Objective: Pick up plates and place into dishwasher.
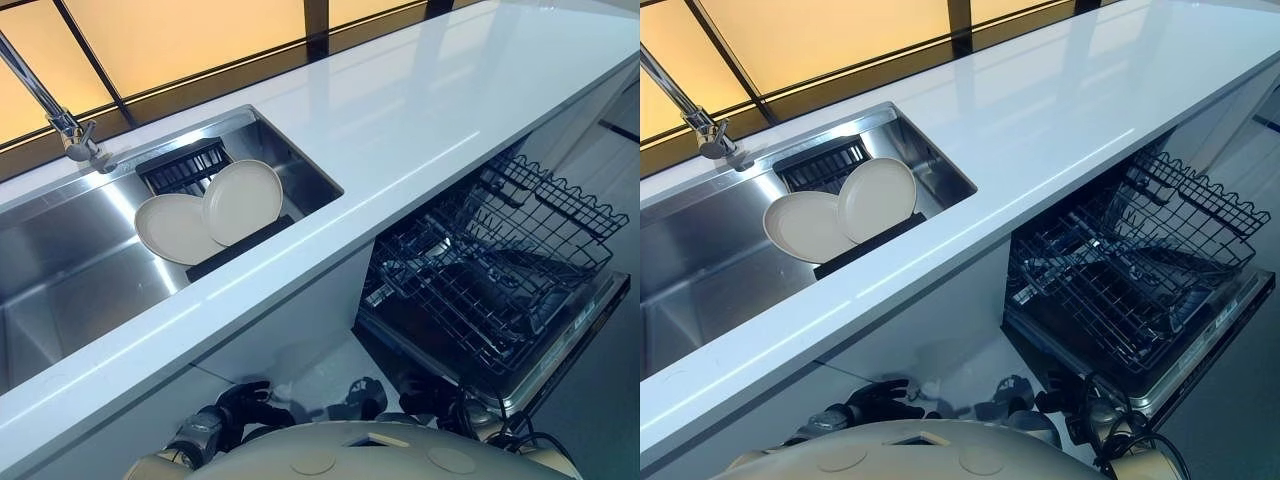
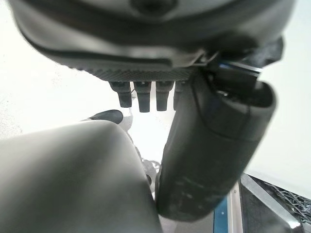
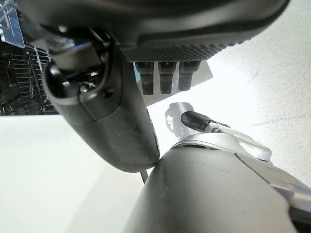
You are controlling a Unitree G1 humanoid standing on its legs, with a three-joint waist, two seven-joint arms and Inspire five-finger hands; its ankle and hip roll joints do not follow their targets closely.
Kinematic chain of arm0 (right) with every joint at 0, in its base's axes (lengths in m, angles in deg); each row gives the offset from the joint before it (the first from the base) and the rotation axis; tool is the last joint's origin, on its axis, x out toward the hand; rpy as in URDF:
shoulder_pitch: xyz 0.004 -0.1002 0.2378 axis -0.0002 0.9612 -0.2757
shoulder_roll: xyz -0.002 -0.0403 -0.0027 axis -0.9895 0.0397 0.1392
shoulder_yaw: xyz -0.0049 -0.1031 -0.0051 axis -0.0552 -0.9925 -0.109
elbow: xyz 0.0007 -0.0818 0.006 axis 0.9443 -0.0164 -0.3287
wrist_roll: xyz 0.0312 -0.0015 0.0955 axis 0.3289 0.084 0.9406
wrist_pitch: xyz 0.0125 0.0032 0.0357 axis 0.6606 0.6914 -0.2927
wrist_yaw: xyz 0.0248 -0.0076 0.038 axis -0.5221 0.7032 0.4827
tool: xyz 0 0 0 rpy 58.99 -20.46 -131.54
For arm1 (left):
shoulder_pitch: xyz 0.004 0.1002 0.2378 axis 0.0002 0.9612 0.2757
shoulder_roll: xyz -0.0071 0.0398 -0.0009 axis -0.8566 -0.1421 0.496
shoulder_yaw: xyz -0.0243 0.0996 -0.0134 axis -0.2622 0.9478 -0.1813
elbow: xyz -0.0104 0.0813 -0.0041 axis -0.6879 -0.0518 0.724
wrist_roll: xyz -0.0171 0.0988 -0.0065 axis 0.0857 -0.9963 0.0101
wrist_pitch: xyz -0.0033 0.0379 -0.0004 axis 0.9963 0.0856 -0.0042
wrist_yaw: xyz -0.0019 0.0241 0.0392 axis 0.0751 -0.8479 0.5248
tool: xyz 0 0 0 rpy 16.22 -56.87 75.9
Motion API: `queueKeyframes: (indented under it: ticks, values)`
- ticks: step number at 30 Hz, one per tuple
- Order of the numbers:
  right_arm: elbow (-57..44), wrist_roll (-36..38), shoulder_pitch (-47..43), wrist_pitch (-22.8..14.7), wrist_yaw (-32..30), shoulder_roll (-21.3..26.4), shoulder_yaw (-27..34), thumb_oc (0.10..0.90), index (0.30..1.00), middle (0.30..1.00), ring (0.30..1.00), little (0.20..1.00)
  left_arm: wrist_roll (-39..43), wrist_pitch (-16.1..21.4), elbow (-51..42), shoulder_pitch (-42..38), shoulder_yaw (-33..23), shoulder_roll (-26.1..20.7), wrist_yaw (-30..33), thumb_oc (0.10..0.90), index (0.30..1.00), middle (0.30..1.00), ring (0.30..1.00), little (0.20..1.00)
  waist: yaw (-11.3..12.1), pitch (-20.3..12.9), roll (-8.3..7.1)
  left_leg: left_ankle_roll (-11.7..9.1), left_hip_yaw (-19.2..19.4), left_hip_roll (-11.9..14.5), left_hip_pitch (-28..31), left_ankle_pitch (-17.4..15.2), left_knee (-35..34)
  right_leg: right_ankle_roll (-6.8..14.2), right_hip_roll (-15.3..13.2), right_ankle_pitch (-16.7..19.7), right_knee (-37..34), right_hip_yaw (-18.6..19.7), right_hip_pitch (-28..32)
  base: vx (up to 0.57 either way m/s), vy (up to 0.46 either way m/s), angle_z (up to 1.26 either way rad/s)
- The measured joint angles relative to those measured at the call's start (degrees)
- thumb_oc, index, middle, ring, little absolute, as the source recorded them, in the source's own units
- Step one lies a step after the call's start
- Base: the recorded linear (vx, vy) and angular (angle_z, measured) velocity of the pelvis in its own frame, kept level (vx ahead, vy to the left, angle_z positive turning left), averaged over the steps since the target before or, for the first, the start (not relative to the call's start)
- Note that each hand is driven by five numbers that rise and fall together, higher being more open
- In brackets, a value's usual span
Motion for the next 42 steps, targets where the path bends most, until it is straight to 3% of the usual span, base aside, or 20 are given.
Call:
queueKeyframes:
  ticks: [12, 19, 22, 26, 34, 37, 38, 42]
  values:
    - [0.0, -0.02, 0.18, 0.08, 0.38, -0.12, -0.02, 0.8, 0.9, 0.9, 0.9, 0.9, 4.97, 0.06, 0.05, 0.58, -1.75, 0.07, -1.7, 0.8, 0.9, 0.9, 0.9, 0.9, 0.18, -0.23, -0.39, -0.03, 0.33, -0.01, 0.65, -0.01, 0.0, 0.04, -0.1, 0.04, -0.01, 0.18, 0.51, 0.0, 0.0, 0.0]
    - [0.03, -0.08, 0.72, 0.12, 0.53, -0.4, 0.0, 0.8, 0.9, 0.9, 0.9, 0.9, 23.04, 0.17, -0.06, 1.67, -7.31, 0.39, -11.87, 0.8, 0.9, 0.9, 0.9, 0.9, 0.65, -0.93, -1.16, -0.03, 0.36, 0.04, 0.7, -0.03, 0.0, -0.1, -0.1, -0.06, -0.01, -0.03, 0.52, 0.0, 0.0, 0.0]
    - [-0.17, -0.1, 0.99, 0.35, 0.54, -0.51, 0.0, 0.8, 0.9, 0.9, 0.9, 0.9, 27.67, 0.43, -0.6, 1.79, -7.24, 0.47, -16.75, 0.8, 0.9, 0.9, 0.9, 0.9, 0.91, -1.23, -1.57, -0.03, 0.38, 0.02, 0.46, -0.02, 0.01, -0.06, -0.15, -0.03, -0.01, -0.09, 0.25, -0.04, 0.004, -0.01]
    - [-1.75, -0.19, 1.43, 1.38, 0.64, -0.5, 0.03, 0.8, 0.9, 0.9, 0.9, 0.9, 30.81, -0.45, -8.22, 3.16, -5.71, 0.22, -21.8, 0.8, 0.9, 0.9, 0.9, 0.9, 0.97, -1.29, -1.85, -0.3, 0.55, -0.04, -0.12, 0.19, 0.03, 0.09, -0.25, 0.09, 0.0, -0.08, -0.4, -0.05, 0.022, -0.01]
    - [-4.55, -0.95, 1.42, 2.36, 1.51, 0.27, 0.03, 0.8, 0.9, 0.9, 0.9, 0.9, 31.34, -7.13, -26.04, 3.3, 1.92, -1.86, -37.24, 0.8, 0.9, 0.9, 0.9, 0.9, 0.81, 0.19, -0.67, -0.42, 0.55, -0.06, -0.22, 0.26, 0.01, 0.11, -0.29, 0.07, 0.0, -0.17, -0.42, -0.03, 0.018, 0.0]
    - [-5.24, -1.18, 1.32, 2.47, 1.89, 1.09, -0.01, 0.8, 0.9, 0.9, 0.9, 0.9, 33.54, -13.31, -33.21, 3.31, 2.86, -2.09, -43.17, 0.8, 0.9, 0.9, 0.9, 0.9, 0.88, 0.84, 0.15, -0.48, 0.23, -0.03, -0.52, 0.32, 0.02, 0.1, -0.26, 0.07, 0.0, -0.36, -0.54, -0.03, -0.005, 0.05]
    - [-5.77, -1.22, 1.4, 2.7, 1.9, 1.26, -0.03, 0.8, 0.9, 0.9, 0.9, 0.9, 34.38, -17.1, -38.11, 3.74, 3.13, -2.56, -43.56, 0.8, 0.9, 0.9, 0.9, 0.9, 0.97, 1.14, 0.35, -0.56, 0.11, -0.03, -0.64, 0.37, 0.01, 0.1, -0.25, 0.07, -0.01, -0.55, -0.6, -0.03, -0.016, 0.1]
    - [-5.74, -1.19, 1.21, 2.8, 1.89, 1.25, -0.35, 0.8, 0.9, 0.9, 0.9, 0.9, 41.98, -25.38, -50.76, 3.25, 4.87, -2.36, -47.79, 0.8, 0.9, 0.9, 0.9, 0.9, 1.01, 1.4, 0.52, -0.73, -0.55, -0.03, -0.98, 0.66, 0.02, 0.1, -0.22, 0.07, 0.0, -1.65, -0.37, -0.01, -0.021, 0.13]
